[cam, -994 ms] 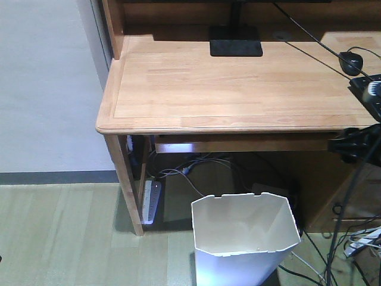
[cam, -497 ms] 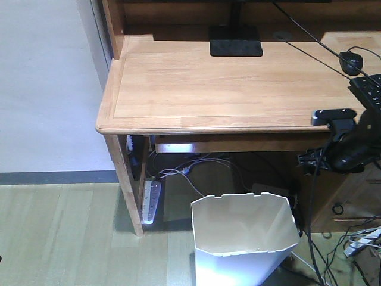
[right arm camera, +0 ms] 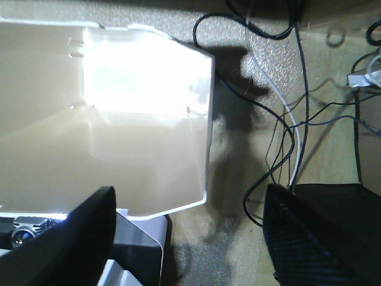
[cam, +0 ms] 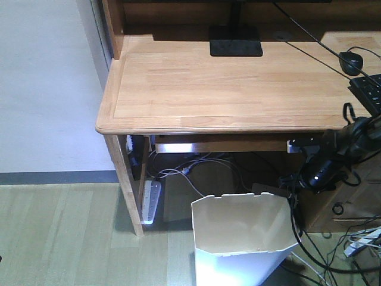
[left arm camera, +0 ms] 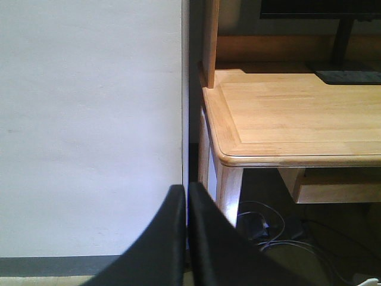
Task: Move trash bin to bedside with robot
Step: 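Lower the right gripper down to the rim of the white bin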
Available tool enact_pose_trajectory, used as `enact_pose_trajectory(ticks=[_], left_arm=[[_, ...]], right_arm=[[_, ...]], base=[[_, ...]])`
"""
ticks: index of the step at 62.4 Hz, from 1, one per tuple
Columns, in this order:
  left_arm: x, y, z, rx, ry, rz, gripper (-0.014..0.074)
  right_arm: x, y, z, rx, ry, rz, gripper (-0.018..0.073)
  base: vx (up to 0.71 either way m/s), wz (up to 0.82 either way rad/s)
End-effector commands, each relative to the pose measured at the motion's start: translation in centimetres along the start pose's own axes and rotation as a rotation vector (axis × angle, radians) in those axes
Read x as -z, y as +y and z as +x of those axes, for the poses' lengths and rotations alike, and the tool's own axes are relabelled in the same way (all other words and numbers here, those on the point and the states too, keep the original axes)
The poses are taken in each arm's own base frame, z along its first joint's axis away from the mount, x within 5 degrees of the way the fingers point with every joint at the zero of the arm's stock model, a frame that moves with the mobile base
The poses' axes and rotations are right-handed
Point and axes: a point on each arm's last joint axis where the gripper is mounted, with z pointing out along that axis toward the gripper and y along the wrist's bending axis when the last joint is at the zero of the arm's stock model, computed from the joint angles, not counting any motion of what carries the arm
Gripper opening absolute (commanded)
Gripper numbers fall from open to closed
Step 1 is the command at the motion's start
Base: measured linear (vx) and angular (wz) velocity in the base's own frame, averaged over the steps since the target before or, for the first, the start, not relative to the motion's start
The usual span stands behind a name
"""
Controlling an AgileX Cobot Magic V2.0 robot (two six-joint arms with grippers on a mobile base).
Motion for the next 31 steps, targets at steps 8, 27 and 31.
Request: enact_pose_trajectory(ticks=[8, 27, 31], left_arm=[[-0.2, 0.0, 0.2, 0.012, -0.055, 0.006, -0.0006], [-0.2, 0.0, 0.2, 0.012, -0.055, 0.006, -0.0006], [-0.2, 0.0, 0.2, 0.012, -0.055, 0.006, -0.0006]], right_arm=[[-2.5, -0.3, -1.2, 0.038, -0.025, 0.006, 0.0504], [-8.1, -1.0, -0.1, 0.013, 0.022, 0.001, 0.0504], [-9.0, -1.5, 0.0, 0.001, 0.027, 0.001, 0.0504]], base=[[0.0, 0.0], [0.0, 0.0], [0.0, 0.0]])
